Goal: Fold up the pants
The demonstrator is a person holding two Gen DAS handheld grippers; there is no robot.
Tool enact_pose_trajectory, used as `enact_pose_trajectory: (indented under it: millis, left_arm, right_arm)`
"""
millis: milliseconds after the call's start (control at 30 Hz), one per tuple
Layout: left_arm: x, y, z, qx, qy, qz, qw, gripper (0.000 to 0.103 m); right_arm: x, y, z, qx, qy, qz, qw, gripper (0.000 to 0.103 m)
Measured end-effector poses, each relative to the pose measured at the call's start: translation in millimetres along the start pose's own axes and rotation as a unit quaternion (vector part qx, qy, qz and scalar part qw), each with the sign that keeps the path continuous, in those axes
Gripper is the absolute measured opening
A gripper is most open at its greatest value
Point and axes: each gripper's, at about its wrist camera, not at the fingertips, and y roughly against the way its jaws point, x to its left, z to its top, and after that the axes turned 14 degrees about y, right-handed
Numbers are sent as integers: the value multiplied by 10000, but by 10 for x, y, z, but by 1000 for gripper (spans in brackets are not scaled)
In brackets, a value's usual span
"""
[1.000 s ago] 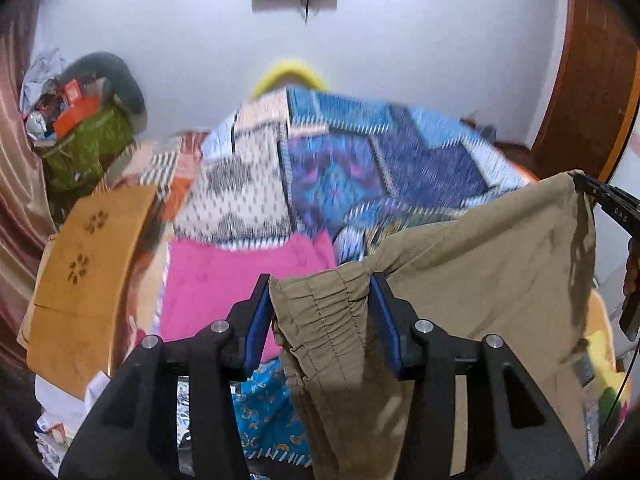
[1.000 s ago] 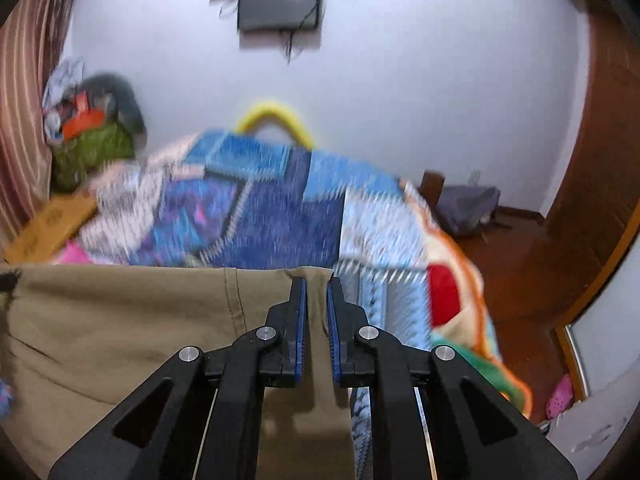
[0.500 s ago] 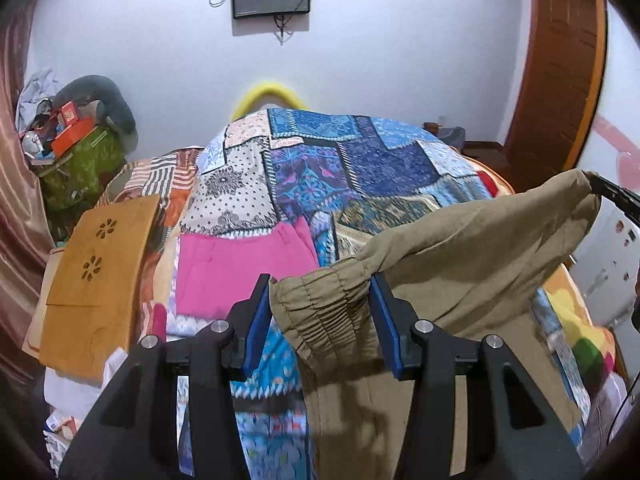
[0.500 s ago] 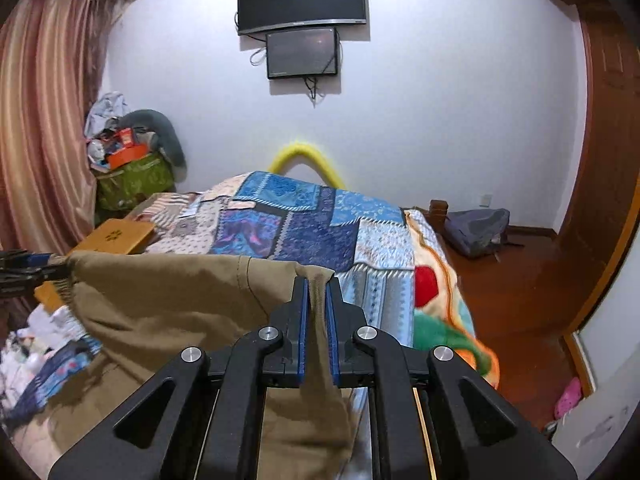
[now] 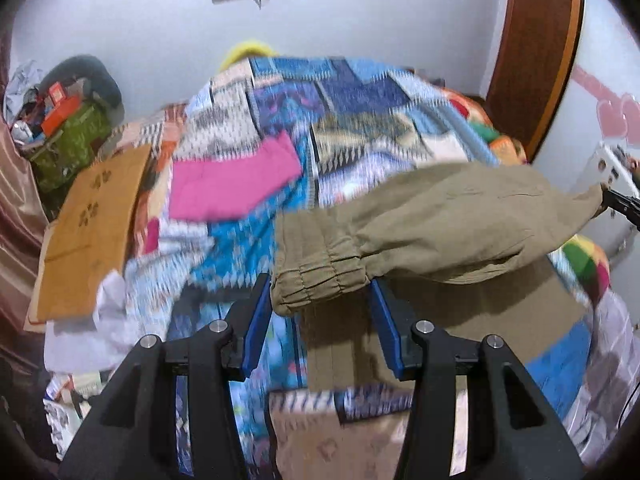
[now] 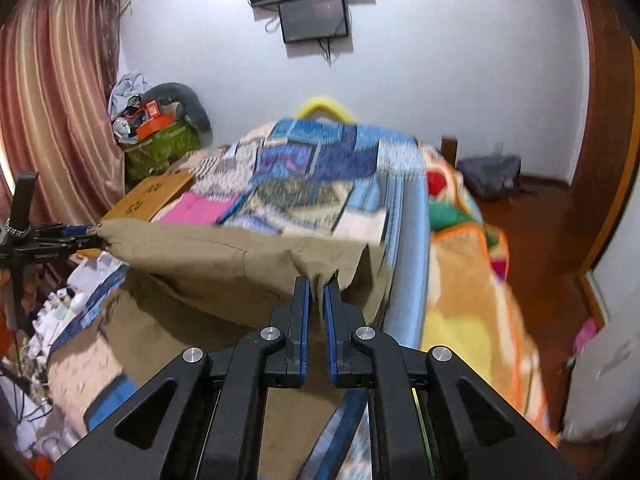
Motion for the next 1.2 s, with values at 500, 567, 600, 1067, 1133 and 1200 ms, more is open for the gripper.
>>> enact_pose_trajectory:
  millis: [500, 567, 600, 1067, 1133, 1200]
  left_arm:
    - [204, 144, -463, 252, 410, 87, 9988, 49]
    - [162, 223, -397, 169, 411, 89, 9990, 50]
    - [120, 266, -364, 115, 390, 56, 9992, 51]
    - [-822, 111, -445, 318, -676, -492, 9960, 60]
    - [-905, 29, -516, 449, -839, -519, 9941, 60]
    - [-965, -44, -581, 571, -947, -542, 9924, 60]
  right_arm:
    - [335, 133, -759, 733, -320, -108, 9967, 11]
    - [362, 227, -697, 635, -321, -122, 9974, 13]
    - [388, 259, -672, 572, -305, -110, 9978, 13]
    - [1269, -297, -355, 674, 864, 1092, 9880, 38]
    - [1335, -395, -385, 844, 919, 1220, 9846, 38]
    - [1413, -491, -432, 976, 1051, 1283, 9813, 38]
